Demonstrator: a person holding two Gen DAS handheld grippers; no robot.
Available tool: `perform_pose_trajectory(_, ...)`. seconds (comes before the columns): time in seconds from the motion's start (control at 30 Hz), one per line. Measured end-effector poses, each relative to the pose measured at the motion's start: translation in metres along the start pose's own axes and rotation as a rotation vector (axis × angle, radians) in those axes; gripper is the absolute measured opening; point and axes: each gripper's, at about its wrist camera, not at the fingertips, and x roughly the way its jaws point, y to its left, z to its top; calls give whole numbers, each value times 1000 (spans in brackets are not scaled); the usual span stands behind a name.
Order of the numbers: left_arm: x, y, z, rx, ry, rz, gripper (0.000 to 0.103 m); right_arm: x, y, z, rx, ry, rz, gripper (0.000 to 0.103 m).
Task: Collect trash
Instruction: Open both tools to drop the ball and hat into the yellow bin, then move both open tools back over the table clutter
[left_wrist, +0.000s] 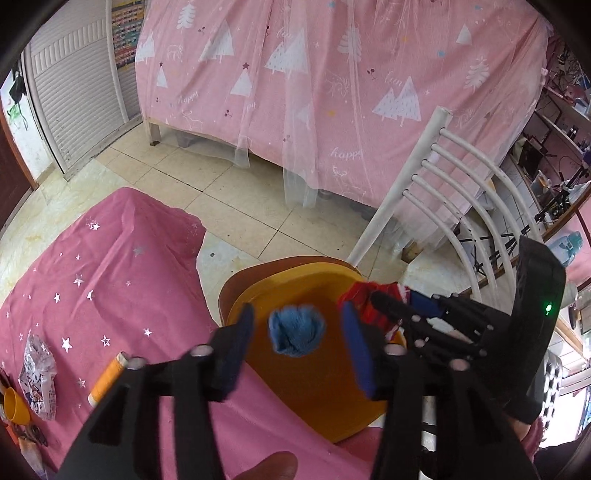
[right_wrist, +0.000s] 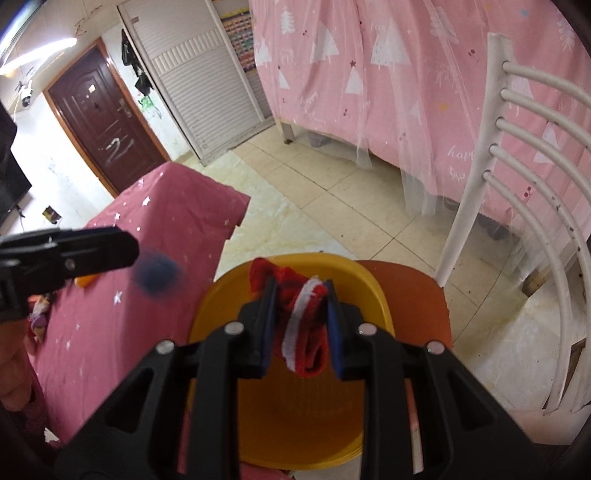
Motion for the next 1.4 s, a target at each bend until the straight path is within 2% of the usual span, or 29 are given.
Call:
perform_pose_trajectory(0.07,0,1,0,-4,-1,3,56,3,1,-2,-3,8,1,23)
perform_pose_trajectory(0.2,-6,4,0,-14,-12,5,56,8,4,-3,-12,22,6,35)
perform_pose_trajectory(0.47,-27,17,0,-46,-54,9,59,7,15,-2,-26,20,4,41)
perform_pose_trajectory(0.5,-32,19,-1,-50,-66,11,63,6,18,-2,-33,19,1,42)
perform_pose_trajectory(0.53,-36,21,-1,-53,-75,15,69,5,23,-1,-46,15,-1,43)
perform_pose_trajectory(0.6,-48,25,-3,-62,-102,30,73,-1,34,1,-70,-1,-3,56)
perform_pose_trajectory(0.8,-85,38,-14,-67,-177,51,81,-16,71,10,-128,-51,10,72)
perform_pose_trajectory(1.03,-124,64,-30,-83,-239,75,83,-29,116,22,-188,-86,28,82)
perform_pose_trajectory(1.1,-134,73,-34,-90,-254,89,83,-32,130,25,-206,-102,30,90)
perform_pose_trajectory(1.4,-172,130,-58,-160,-306,170,84,-36,186,31,-282,-119,51,94)
